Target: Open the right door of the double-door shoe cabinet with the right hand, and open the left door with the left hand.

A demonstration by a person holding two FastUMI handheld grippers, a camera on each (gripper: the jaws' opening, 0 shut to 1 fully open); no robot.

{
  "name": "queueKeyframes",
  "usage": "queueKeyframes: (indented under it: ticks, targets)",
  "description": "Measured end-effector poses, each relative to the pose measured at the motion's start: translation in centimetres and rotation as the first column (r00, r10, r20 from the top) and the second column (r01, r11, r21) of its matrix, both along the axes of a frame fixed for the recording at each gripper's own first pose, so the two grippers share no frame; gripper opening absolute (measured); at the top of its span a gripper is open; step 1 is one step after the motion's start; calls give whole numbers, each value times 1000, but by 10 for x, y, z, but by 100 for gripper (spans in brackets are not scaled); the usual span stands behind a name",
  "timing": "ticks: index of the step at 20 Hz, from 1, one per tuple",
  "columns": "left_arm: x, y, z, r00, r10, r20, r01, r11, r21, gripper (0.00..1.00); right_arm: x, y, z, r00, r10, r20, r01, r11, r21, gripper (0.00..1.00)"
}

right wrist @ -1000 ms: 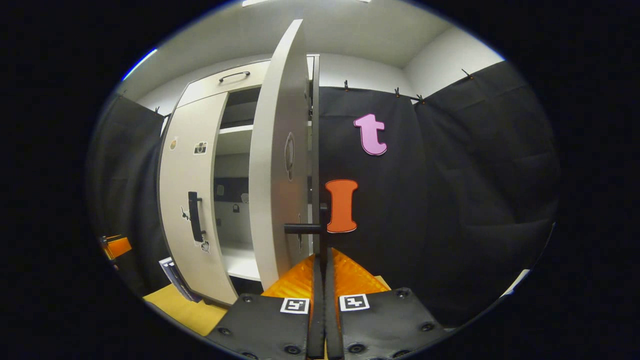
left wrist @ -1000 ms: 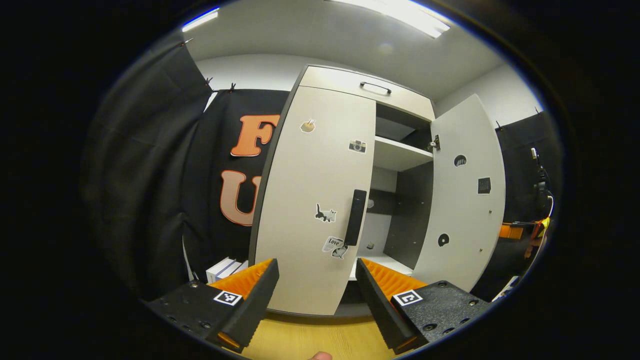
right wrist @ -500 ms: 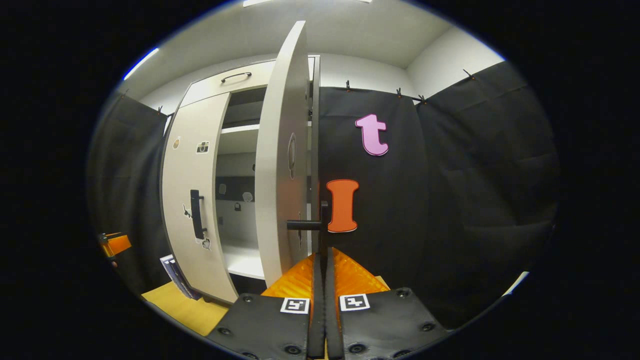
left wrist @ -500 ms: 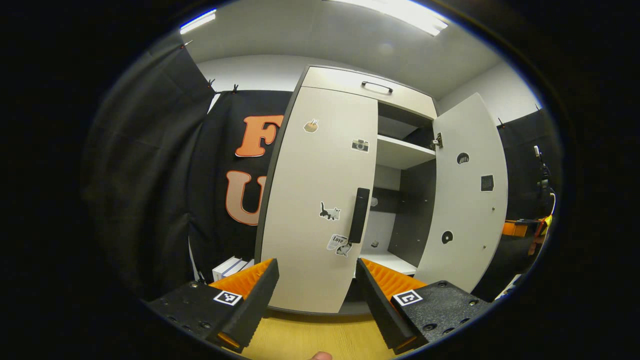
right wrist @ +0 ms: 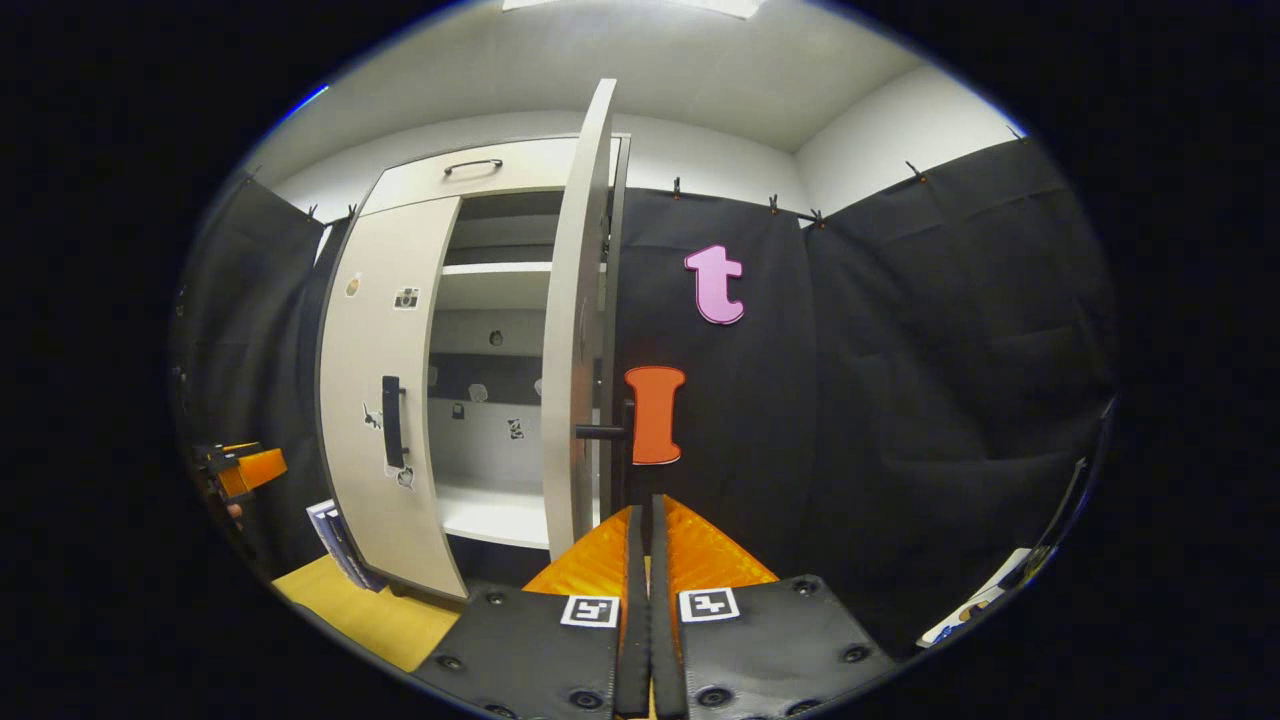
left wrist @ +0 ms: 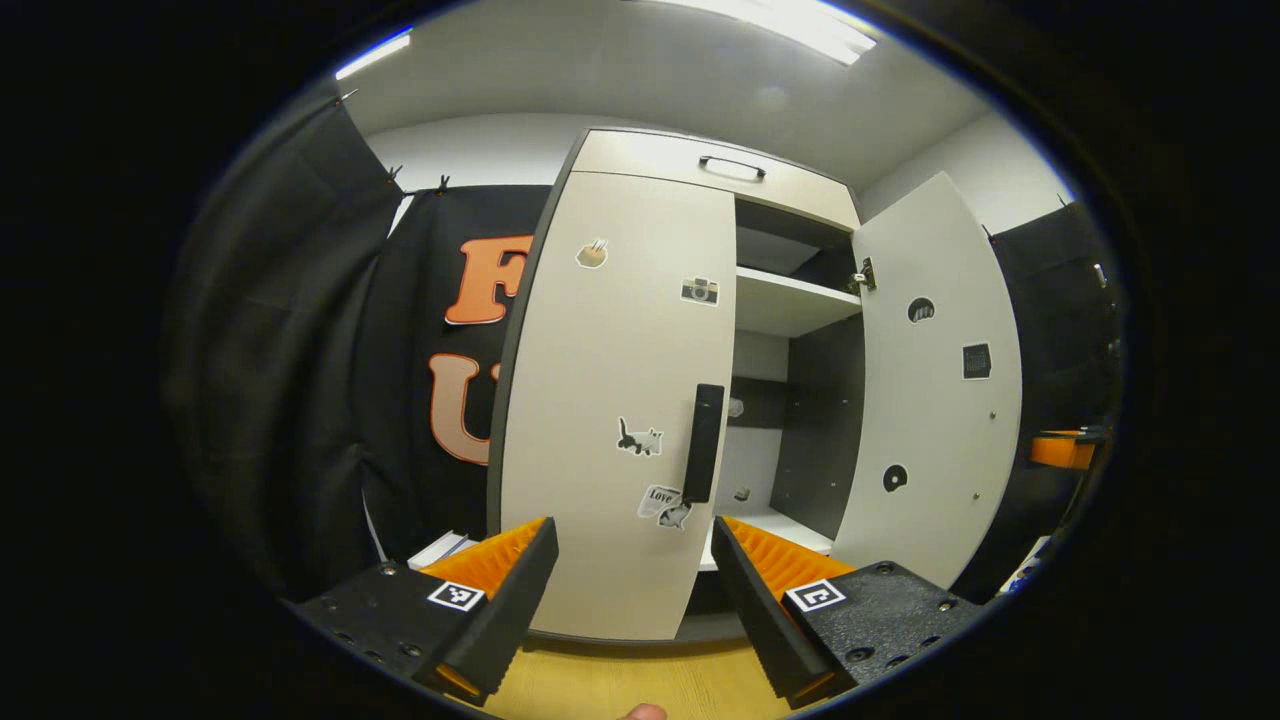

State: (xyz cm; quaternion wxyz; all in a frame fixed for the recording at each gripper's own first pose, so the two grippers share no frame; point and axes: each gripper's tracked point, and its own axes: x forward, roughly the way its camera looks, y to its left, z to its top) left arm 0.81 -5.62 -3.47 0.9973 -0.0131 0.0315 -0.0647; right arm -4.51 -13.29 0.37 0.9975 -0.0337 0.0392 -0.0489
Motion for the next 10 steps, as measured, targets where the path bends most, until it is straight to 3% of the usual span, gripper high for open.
queueKeyframes:
  ticks: [5, 6, 7, 9, 10]
  targets:
    - [56, -44, 3, 994, -106, -14, 105, 994, -33, 94, -38, 12, -16, 999, 3, -39, -2, 1000, 29, 9]
    - [68, -53, 5, 992, -124, -5, 124, 992, -25, 94, -43, 10, -19, 999, -2, -47, 4, 999, 35, 4]
    - [78, -59, 6, 991, -132, 0, 132, 991, -12, 94, -47, 10, -23, 998, -5, -57, 7, 999, 40, 11]
    - [98, -68, 9, 991, -131, 12, 131, 991, 12, 94, -54, 11, -23, 998, -3, -65, 7, 998, 58, 12]
    - [107, -72, 8, 992, -127, 14, 126, 992, 22, 94, -57, 9, -23, 998, -10, -61, 13, 998, 62, 33]
